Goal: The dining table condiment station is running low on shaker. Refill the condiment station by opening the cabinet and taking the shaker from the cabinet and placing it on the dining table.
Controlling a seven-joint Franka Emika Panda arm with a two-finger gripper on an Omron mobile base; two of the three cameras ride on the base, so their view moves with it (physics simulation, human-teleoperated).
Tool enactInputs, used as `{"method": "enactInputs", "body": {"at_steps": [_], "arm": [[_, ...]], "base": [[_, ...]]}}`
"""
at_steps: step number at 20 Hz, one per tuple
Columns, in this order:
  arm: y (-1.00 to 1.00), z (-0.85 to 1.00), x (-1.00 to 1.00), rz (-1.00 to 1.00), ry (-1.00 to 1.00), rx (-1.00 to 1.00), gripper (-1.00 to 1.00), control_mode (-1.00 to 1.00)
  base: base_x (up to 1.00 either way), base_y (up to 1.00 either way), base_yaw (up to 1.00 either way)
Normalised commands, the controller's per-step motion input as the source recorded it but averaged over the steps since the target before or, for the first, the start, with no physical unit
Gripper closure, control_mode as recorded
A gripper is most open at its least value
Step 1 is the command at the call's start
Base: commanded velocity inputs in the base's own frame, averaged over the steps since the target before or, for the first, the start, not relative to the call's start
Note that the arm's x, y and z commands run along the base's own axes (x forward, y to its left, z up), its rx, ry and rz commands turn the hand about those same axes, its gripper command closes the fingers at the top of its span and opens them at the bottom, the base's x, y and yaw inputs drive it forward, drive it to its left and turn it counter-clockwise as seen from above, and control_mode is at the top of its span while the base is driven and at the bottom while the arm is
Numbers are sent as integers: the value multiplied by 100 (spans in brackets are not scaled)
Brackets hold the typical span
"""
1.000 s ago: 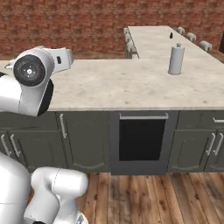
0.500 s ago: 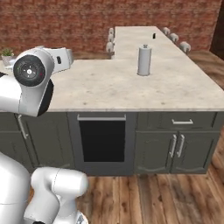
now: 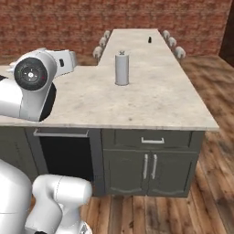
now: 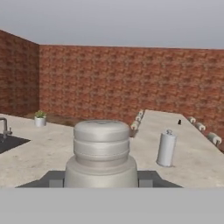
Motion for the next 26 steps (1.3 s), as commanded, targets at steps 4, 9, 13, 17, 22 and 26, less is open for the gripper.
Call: {"method": "enactInputs", "body": {"at_steps": [4, 9, 13, 17, 22, 26], "arm": [[0, 0, 0, 0, 0, 0, 100, 100], [0, 0, 0, 0, 0, 0, 100, 100], [0, 0, 0, 0, 0, 0, 100, 100], [0, 0, 0, 0, 0, 0, 100, 100], [0, 0, 0, 0, 0, 0, 100, 100], [0, 0, 0, 0, 0, 0, 100, 100]], "base": [[78, -100, 14], [67, -100, 14], [40, -100, 16], [38, -100, 15], [38, -100, 15], [41, -100, 16]]}}
